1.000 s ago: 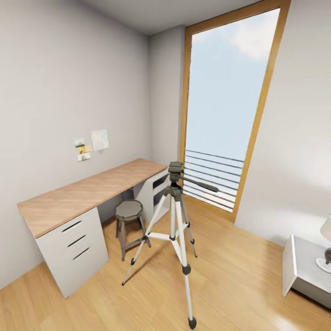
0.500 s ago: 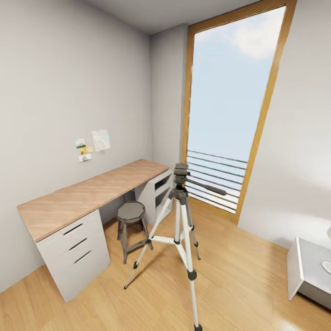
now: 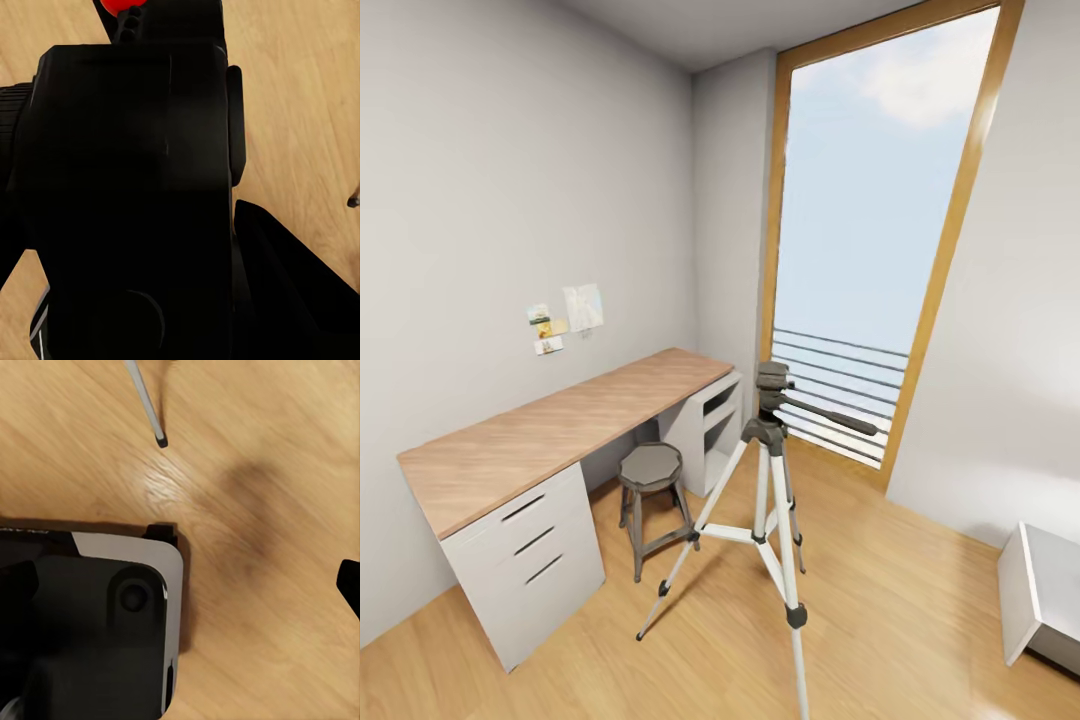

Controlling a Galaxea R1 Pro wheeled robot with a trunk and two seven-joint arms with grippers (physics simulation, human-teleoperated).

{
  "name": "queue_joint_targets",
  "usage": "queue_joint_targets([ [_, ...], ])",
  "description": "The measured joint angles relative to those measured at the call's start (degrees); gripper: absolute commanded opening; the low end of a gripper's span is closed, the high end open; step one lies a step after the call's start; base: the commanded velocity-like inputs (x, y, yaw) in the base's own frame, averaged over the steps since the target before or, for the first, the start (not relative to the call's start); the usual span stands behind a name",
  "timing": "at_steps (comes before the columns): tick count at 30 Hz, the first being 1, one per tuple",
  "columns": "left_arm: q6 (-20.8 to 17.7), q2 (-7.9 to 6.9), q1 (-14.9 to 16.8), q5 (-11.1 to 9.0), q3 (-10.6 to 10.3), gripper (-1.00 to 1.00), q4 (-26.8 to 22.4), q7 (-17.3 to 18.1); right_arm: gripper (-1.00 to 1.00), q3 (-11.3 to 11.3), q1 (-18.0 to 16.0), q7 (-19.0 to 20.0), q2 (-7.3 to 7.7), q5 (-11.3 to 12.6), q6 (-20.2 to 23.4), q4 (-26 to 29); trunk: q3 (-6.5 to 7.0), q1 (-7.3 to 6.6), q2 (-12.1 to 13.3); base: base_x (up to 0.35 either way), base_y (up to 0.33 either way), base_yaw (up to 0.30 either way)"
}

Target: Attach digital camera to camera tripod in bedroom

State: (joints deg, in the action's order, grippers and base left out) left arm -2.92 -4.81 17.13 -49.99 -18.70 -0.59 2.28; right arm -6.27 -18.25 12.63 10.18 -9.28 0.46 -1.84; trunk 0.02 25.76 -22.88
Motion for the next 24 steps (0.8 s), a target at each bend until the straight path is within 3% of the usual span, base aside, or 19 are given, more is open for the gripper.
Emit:
queue_joint_targets([
  [7, 0.00, 0.01, 0.01, 0.00, -0.01, -1.00, 0.02, 0.00, 1.00, 0.02, 0.02, 0.00, -0.07, 0.00, 0.33, 0.00, 0.00, 0.00, 0.00, 0.002, 0.002, -0.094],
  [24, -0.01, 0.01, 0.01, 0.00, -0.01, -1.00, 0.02, -0.06, 1.00, 0.00, 0.02, -0.02, -0.09, 0.00, 0.50, 0.00, 0.00, 0.00, 0.00, 0.000, 0.000, -0.238],
])
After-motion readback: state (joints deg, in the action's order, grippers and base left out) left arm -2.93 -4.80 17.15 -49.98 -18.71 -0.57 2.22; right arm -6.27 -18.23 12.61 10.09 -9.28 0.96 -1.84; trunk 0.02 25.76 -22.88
